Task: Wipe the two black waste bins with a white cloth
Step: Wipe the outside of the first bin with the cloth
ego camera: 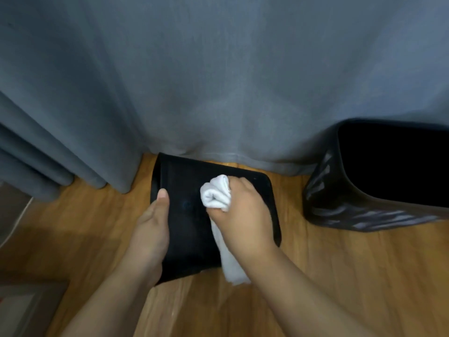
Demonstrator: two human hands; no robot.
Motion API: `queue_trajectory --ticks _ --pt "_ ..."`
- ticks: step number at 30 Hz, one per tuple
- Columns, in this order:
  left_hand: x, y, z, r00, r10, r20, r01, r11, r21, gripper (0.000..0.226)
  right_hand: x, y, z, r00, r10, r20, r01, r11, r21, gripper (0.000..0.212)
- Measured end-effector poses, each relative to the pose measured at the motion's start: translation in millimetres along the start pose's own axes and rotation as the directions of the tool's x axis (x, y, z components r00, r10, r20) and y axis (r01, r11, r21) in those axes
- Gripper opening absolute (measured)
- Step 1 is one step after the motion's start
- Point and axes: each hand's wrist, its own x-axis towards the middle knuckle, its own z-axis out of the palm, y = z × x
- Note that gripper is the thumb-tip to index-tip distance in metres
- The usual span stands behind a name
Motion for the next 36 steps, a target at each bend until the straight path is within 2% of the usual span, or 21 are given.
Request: queue_trajectory --ticks 2,4,7,9,13,15,17,19,21,23,26,28,30,33,36 --pt "-1 1 -1 1.000 -0.004 -0.004 0.004 1.000 -0.002 0.044 1 7 -4 0.999 0.030 -0.016 -0.030 0.999 0.014 0.014" --pt "-2 1 -2 1.000 -0.002 0.014 0.002 1.000 -0.010 0.037 4 35 -24 0.987 0.146 -0.071 -0.142 0.988 0.061 0.015" --pt "-3 -1 -4 0.999 0.015 0.031 -0.014 1.000 -0.006 0.034 3 63 -49 0.944 0.306 -0.121 -0.307 0.952 0.008 0.013" --pt "-4 -3 -4 0.999 0.023 0.044 -0.023 1.000 0.003 0.036 11 61 -46 0.946 0.309 -0.102 -0.307 0.951 0.030 0.012" --pt "-8 -5 -6 0.997 0.050 0.065 -0.053 0.997 0.054 0.044 40 40 -30 0.985 0.161 -0.062 -0.154 0.982 0.107 0.029" --pt "-6 -7 -10 0.996 0.061 0.070 -0.067 0.994 0.083 0.045 53 41 -33 0.985 0.171 -0.010 -0.170 0.985 0.017 0.026" --pt "-5 -9 -16 0.996 0.069 0.063 -0.076 0.991 0.107 0.046 57 60 -42 0.980 0.199 0.002 -0.196 0.969 -0.149 0.021" --pt "-5 -11 -21 0.996 0.076 0.054 -0.082 0.990 0.115 0.051 52 84 -51 0.959 0.282 -0.014 -0.278 0.936 -0.214 0.021" --pt "-4 -13 -23 0.995 0.083 0.060 -0.090 0.990 0.111 0.055 45 94 -54 0.933 0.358 -0.047 -0.360 0.914 -0.187 0.022" --pt "-4 -13 -21 0.995 0.084 0.046 -0.088 0.990 0.108 0.051 43 85 -50 0.938 0.340 -0.065 -0.346 0.927 -0.145 0.022" --pt "-6 -10 -16 0.997 0.070 0.014 -0.071 0.992 0.104 0.047 36 44 -34 0.986 0.163 0.023 -0.165 0.983 0.081 0.033" --pt "-5 -12 -16 0.999 0.048 0.001 -0.048 0.994 0.096 0.045 29 28 -22 0.992 0.110 0.059 -0.119 0.976 0.183 0.037" --pt "-5 -12 -17 1.000 0.030 -0.002 -0.030 0.997 0.066 0.045 28 39 -20 0.987 0.160 -0.004 -0.158 0.978 0.139 0.032" --pt "-4 -12 -18 1.000 0.023 -0.010 -0.023 0.999 0.050 0.051 29 74 -35 0.929 0.361 -0.088 -0.360 0.933 0.026 0.019" --pt "-5 -11 -16 0.999 0.040 -0.007 -0.039 0.997 0.068 0.045 15 75 -40 0.907 0.403 -0.124 -0.406 0.914 0.000 0.017"
